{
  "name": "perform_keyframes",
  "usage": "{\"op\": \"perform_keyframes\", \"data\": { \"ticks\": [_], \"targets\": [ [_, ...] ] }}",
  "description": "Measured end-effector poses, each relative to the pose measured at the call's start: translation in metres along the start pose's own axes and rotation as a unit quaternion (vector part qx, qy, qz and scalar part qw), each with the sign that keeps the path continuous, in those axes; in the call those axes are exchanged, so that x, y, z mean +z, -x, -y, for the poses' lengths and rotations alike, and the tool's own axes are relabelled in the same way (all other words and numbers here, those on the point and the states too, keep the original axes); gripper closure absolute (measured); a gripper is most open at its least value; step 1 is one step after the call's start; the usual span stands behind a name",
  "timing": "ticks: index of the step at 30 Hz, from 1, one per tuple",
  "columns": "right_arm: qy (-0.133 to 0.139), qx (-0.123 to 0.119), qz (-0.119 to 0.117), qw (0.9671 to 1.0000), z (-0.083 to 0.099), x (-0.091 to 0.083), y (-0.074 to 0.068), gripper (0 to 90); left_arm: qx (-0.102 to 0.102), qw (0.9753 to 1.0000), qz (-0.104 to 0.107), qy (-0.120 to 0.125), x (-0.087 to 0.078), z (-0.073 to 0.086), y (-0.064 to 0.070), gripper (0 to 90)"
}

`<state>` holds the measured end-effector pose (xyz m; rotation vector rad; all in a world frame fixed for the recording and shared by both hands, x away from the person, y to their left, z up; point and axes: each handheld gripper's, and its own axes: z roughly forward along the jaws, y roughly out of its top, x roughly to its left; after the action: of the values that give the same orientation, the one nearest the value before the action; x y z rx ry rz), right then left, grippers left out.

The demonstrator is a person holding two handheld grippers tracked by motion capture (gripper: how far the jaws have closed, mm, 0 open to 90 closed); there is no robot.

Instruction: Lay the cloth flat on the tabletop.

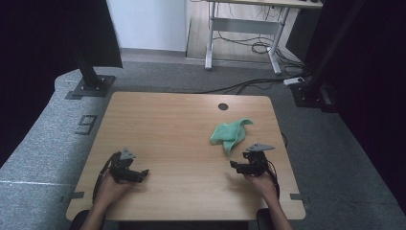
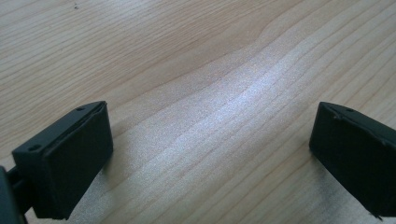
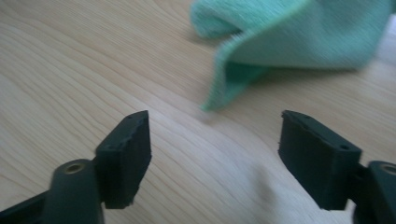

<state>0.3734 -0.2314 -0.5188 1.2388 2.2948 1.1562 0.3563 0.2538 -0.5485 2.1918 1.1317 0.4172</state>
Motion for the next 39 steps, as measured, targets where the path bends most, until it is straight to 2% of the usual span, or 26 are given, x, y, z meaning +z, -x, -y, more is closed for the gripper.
{"op": "perform_keyframes", "data": {
  "ticks": [4,9,10,13,15,16,17,18,19,20,21,22,23,24,27,31,36,37,39],
  "targets": [
    [-0.004,-0.007,-0.005,1.0000,-0.009,0.005,-0.005,31.0,0.000,1.0000,0.000,0.000,0.000,0.000,0.000,0.0],
    [-0.017,-0.021,-0.009,0.9996,-0.023,0.019,-0.011,36.5,0.000,1.0000,0.000,0.000,0.000,0.000,0.000,0.0],
    [-0.026,-0.024,-0.009,0.9993,-0.026,0.027,-0.011,39.5,0.000,1.0000,0.000,0.000,0.000,0.000,0.000,0.0],
    [-0.038,-0.028,-0.007,0.9988,-0.027,0.033,-0.010,42.7,0.000,1.0000,0.000,0.000,0.000,0.000,0.000,0.0],
    [-0.049,-0.027,-0.001,0.9984,-0.028,0.039,-0.009,47.3,0.000,1.0000,0.000,0.000,0.000,0.000,0.000,0.0],
    [-0.054,-0.023,0.006,0.9982,-0.028,0.043,-0.006,52.7,0.000,1.0000,0.000,0.000,0.000,0.000,0.000,0.0],
    [-0.054,-0.023,0.006,0.9982,-0.028,0.043,-0.006,52.7,0.000,1.0000,0.000,0.000,0.000,0.000,0.000,0.0],
    [-0.057,-0.022,0.014,0.9980,-0.029,0.044,-0.004,57.9,0.000,1.0000,0.000,0.000,0.000,0.000,0.000,0.0],
    [-0.057,-0.022,0.014,0.9980,-0.029,0.044,-0.004,57.9,0.000,1.0000,0.000,0.000,0.000,0.000,0.000,0.0],
    [-0.055,-0.015,0.015,0.9983,-0.028,0.045,-0.001,67.5,0.000,1.0000,0.000,0.000,0.000,0.000,0.000,0.0],
    [-0.055,-0.015,0.015,0.9983,-0.028,0.045,-0.001,67.5,0.000,1.0000,0.000,0.000,0.000,0.000,0.000,0.0],
    [-0.051,-0.009,0.013,0.9985,-0.027,0.045,0.000,77.1,0.000,1.0000,0.000,0.000,0.000,0.000,0.000,0.0],
    [-0.051,-0.009,0.013,0.9985,-0.027,0.045,0.000,77.1,0.000,1.0000,0.000,0.000,0.000,0.000,0.000,0.0],
    [-0.049,-0.012,0.011,0.9987,-0.026,0.044,0.000,82.4,-0.001,1.0000,0.000,0.000,0.000,0.000,0.000,0.0],
    [-0.048,-0.013,0.006,0.9987,-0.025,0.043,-0.002,84.3,0.000,1.0000,0.000,0.000,0.000,0.000,0.000,0.0],
    [-0.051,-0.026,-0.006,0.9983,-0.024,0.043,-0.009,85.4,0.000,1.0000,0.000,0.000,0.000,0.000,0.000,0.0],
    [-0.058,-0.054,-0.029,0.9964,-0.024,0.047,-0.031,85.5,0.000,1.0000,0.000,0.000,0.000,0.000,0.000,0.0],
    [-0.058,-0.054,-0.029,0.9964,-0.024,0.047,-0.031,85.5,0.000,1.0000,0.000,0.000,0.000,0.000,0.000,0.0],
    [-0.062,-0.066,-0.038,0.9952,-0.024,0.049,-0.040,85.5,0.000,1.0000,0.000,0.000,0.000,0.000,0.000,0.0]
  ]
}}
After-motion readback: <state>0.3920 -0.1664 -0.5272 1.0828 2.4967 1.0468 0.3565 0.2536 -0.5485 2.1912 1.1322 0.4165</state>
